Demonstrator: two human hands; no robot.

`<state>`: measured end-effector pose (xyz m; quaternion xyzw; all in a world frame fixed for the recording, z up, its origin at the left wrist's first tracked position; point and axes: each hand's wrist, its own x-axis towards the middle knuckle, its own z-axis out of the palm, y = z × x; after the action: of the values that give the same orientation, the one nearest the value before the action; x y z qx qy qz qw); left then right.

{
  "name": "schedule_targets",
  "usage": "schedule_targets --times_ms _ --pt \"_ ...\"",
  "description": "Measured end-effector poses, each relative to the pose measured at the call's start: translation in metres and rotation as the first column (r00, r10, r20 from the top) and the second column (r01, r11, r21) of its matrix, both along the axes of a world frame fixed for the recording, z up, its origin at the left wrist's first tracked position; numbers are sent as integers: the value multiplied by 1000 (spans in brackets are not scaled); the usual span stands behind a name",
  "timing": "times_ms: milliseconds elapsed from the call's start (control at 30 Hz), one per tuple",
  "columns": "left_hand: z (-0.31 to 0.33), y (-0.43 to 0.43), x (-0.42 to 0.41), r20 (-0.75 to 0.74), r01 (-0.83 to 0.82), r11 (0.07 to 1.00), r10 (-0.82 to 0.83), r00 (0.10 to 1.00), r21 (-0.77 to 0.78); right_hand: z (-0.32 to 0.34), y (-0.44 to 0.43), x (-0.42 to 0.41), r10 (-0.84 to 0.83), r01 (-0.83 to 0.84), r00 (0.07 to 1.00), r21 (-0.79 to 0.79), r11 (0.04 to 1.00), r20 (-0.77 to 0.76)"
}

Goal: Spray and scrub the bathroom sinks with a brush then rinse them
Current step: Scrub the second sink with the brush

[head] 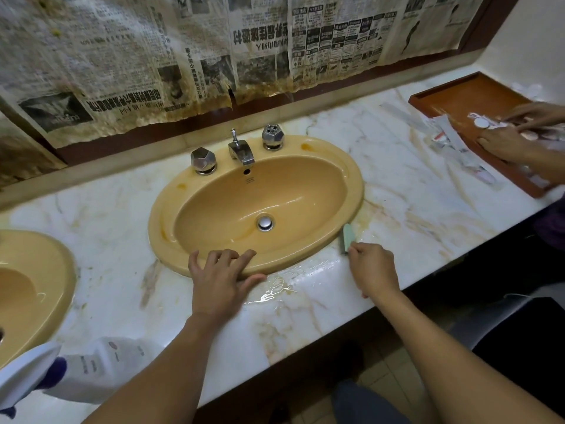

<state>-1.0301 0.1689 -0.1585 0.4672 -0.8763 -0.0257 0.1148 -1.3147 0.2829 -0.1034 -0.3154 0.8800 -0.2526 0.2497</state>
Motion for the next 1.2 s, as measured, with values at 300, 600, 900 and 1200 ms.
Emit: schedule_targets --times_ms 300,600,900,1200 --pt "-1 -1 -2 -2 -23 1000 23 1000 3 6 -25 -47 -12 13 999 19 1000 -30" --pt "4 6 -13 99 -152 988 149 984 25 6 -13 -83 219 -220 975 16 975 36" --pt "-10 50 -74 -104 -478 866 494 863 146 11 -40 -130 198 -199 975 -7 980 102" --pt "-12 55 -88 -84 -530 846 532 842 46 1 -14 -106 295 -296 949 -11 955 113"
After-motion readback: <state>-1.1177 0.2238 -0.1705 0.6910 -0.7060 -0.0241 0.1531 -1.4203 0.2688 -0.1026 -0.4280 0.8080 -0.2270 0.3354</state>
